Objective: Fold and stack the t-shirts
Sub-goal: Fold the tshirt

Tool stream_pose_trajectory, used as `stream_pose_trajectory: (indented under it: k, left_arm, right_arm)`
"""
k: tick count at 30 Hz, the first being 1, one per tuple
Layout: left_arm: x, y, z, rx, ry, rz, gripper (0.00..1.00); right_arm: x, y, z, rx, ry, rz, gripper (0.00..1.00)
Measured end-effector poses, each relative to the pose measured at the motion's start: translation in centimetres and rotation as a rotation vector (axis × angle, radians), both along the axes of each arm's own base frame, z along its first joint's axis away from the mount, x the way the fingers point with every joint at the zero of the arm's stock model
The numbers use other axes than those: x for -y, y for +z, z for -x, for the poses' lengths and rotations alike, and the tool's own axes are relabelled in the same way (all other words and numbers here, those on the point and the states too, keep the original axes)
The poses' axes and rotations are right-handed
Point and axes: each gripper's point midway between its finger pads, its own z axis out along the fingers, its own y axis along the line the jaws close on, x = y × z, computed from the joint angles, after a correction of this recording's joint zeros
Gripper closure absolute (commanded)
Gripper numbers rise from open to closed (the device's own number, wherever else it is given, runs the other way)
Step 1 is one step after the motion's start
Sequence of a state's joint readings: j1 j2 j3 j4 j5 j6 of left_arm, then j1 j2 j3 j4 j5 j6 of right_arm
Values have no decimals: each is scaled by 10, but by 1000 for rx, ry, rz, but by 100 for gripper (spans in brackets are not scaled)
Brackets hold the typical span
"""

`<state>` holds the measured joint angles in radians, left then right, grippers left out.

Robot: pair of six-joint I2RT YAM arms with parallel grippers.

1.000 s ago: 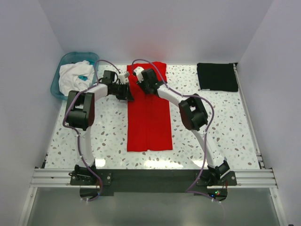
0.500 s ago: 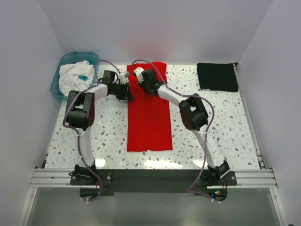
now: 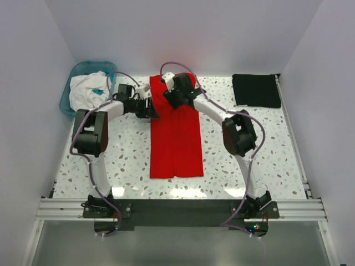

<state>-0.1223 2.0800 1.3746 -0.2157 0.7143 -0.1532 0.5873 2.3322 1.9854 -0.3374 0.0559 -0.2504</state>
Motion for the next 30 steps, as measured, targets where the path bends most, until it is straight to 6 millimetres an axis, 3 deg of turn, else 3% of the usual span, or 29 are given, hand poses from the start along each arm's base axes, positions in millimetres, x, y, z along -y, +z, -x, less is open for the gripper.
stream_pose_trajectory:
  k: [2, 6, 8, 10, 12, 15, 19, 23, 26, 30]
  left_arm:
    - [-1, 18, 5, 38, -16, 23, 39]
    - [-11, 85, 10, 259, -98, 29, 34]
    - [-20, 123, 20, 416, -179, -12, 33]
    - [-27, 154, 40, 583, -292, -80, 30]
    - [-30, 168, 69, 713, -413, -154, 29]
    - [-29, 150, 133, 825, -645, -251, 28]
    - [-15, 83, 221, 824, -959, -283, 29]
    - [1, 34, 295, 797, -1229, -257, 32]
    - [11, 17, 323, 805, -1360, -255, 34]
    - [14, -2, 331, 807, -1420, -302, 36]
  right_arm:
    - [7, 29, 3, 12, 5, -30, 28]
    - [42, 106, 21, 58, 50, -88, 16]
    - [69, 140, 41, 95, 85, -77, 12]
    - [93, 158, 68, 108, 126, -45, 12]
    - [109, 166, 107, 111, 207, -6, 11]
    - [120, 143, 176, 50, 390, 53, 13]
    - [131, 68, 269, -135, 610, 141, 26]
    - [125, 5, 338, -264, 805, 226, 35]
    - [125, -19, 363, -307, 877, 266, 39]
    - [122, -40, 364, -264, 913, 311, 41]
